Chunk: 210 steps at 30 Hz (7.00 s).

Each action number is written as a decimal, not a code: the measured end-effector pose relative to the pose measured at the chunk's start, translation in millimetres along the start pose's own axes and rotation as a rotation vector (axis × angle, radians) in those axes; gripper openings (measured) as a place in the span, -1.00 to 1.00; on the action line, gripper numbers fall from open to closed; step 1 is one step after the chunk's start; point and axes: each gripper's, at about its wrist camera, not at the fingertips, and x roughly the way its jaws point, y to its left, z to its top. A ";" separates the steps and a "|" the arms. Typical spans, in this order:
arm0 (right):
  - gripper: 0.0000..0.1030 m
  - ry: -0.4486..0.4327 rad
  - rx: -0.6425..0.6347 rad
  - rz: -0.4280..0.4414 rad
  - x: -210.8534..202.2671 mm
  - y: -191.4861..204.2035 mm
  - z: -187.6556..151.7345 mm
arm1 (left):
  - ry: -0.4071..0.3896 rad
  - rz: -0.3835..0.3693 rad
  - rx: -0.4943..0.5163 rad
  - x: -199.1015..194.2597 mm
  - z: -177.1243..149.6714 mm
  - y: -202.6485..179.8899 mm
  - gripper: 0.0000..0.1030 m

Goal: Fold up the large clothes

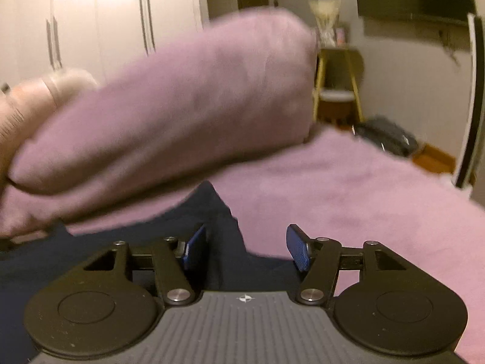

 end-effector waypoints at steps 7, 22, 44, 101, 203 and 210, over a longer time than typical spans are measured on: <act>-0.12 0.130 0.067 0.517 -56.8 58.7 -24.8 | -0.086 -0.241 0.055 -76.1 -7.8 -38.0 0.57; -0.23 0.196 -0.167 0.340 57.7 106.6 -21.6 | -0.011 -0.126 0.159 42.7 -18.0 -59.9 0.65; -0.53 0.156 -0.077 0.184 36.1 40.5 -36.0 | -0.014 -0.338 0.004 36.3 -22.4 -7.3 0.58; -0.56 0.437 0.578 0.344 -107.8 -121.1 -74.9 | 0.376 -0.453 -0.689 -87.7 -85.8 142.8 -0.26; -0.28 0.297 -0.109 0.478 -372.5 -81.2 -141.5 | 0.403 -0.454 -0.394 -303.1 -183.9 219.7 0.81; -0.29 0.302 -0.210 0.507 -381.0 -46.6 -153.3 | 0.492 -0.473 -0.466 -267.5 -187.9 224.5 0.69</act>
